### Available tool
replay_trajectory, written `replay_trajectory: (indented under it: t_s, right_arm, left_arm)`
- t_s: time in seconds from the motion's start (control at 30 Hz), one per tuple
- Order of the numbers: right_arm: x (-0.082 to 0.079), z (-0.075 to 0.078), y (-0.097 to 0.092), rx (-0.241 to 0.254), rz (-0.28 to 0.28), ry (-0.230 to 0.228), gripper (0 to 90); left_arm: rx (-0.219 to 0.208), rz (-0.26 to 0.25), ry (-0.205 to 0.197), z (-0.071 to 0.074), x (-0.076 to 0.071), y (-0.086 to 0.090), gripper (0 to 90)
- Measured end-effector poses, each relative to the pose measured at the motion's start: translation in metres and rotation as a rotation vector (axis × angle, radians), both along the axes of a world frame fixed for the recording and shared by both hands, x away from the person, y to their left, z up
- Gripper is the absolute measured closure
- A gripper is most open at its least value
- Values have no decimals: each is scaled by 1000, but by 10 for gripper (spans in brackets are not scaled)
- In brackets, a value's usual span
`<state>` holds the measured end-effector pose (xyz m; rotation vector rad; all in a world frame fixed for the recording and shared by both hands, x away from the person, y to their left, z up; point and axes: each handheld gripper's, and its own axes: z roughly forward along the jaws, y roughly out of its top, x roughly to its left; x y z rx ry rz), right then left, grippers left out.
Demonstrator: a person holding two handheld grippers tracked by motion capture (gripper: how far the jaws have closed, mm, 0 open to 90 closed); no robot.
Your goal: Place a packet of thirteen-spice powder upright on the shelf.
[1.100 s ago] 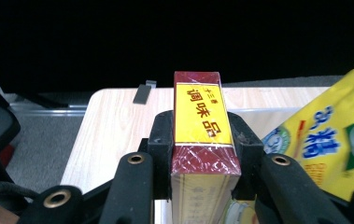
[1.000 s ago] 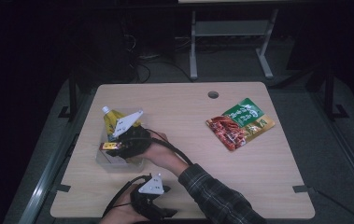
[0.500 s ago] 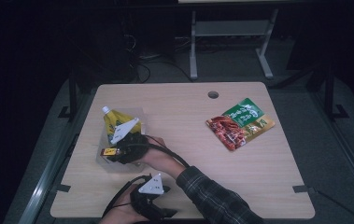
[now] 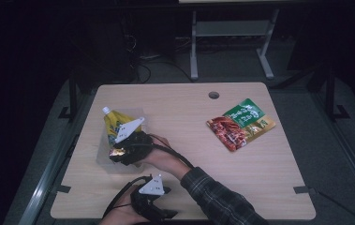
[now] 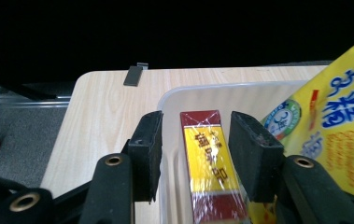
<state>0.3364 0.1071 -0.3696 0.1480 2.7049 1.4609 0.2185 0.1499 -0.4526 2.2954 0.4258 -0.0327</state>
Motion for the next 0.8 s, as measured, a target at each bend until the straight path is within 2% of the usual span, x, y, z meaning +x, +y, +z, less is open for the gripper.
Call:
replay_trajectory:
  t_s: [0.03,0.07,0.13,0.3,0.43,0.5,0.57,0.63,0.7,0.8]
  right_arm:
    - [0,2,-3,-5,3,-7,539]
    - [-1,5,-6,0,0,9,533]
    - [-1,9,-12,0,3,10,526]
    - [-7,19,-32,14,-8,39,522]
    - [-10,24,-50,19,-23,41,517]
    - [-12,25,-59,24,-35,49,517]
    - [-13,25,-68,23,-49,35,518]
    - [-14,24,-78,25,-56,37,518]
    - [-15,23,-88,27,-77,45,520]
    - [-15,19,-105,25,-107,41,528]
  left_arm:
    - [0,0,0,0,0,0,213]
    - [1,-4,-2,0,1,1,213]
    - [-4,-4,-3,0,1,1,213]
    - [-26,20,7,-1,1,2,213]
    - [-30,20,2,0,3,3,213]
    - [-23,24,9,0,3,4,213]
    - [-5,14,-3,1,5,5,213]
    - [-9,15,-6,1,6,6,213]
    - [-4,5,-30,2,8,8,213]
    - [-8,21,-6,2,8,9,213]
